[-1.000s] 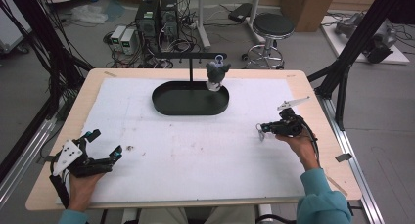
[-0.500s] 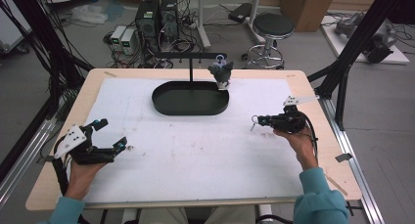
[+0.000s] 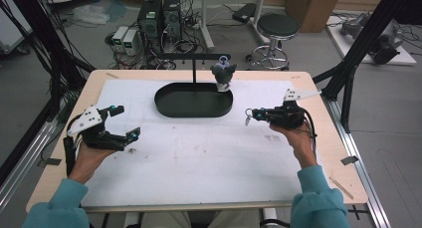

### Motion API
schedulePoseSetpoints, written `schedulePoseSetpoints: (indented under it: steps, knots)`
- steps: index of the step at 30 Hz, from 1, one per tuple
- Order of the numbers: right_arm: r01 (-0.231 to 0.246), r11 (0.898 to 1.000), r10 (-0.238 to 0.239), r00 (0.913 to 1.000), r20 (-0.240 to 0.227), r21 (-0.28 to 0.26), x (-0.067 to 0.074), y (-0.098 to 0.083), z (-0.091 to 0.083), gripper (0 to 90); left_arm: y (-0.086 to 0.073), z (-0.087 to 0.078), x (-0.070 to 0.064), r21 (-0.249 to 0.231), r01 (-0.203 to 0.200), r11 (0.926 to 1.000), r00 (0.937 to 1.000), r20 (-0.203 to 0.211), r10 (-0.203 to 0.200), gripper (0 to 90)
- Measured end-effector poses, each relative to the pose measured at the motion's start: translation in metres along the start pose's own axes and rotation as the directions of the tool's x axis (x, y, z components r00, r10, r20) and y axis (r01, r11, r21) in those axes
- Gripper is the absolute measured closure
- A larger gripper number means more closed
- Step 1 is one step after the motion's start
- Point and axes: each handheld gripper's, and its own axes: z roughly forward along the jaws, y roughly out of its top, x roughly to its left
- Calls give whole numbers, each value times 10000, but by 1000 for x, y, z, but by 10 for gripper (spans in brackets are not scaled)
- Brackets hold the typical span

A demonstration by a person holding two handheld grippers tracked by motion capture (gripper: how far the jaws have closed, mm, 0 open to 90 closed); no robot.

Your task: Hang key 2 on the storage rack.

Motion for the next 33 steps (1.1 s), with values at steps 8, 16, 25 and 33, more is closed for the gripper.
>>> schedulePoseSetpoints:
  steps: [8, 16, 25, 33]
  knots:
    - [424, 9990, -432, 9976, -533, -167, 11, 18, 18, 888, 14, 18, 3, 399, -114, 9991, 9962, 868, 79, 17]
    - [806, 9956, -850, 9915, -984, -485, 19, 33, 35, 888, 31, 36, 3, 453, -200, 9988, 9915, 1292, 140, 17]
    - [1147, 9917, -1216, 9831, -1369, -575, 27, 46, 50, 888, 45, 57, 3, 693, -326, 9971, 9767, 2140, 171, 18]
    - [1523, 9864, -1608, 9713, -1752, -610, 34, 53, 63, 888, 52, 74, 2, 894, -316, 9955, 9632, 2689, 64, 90]
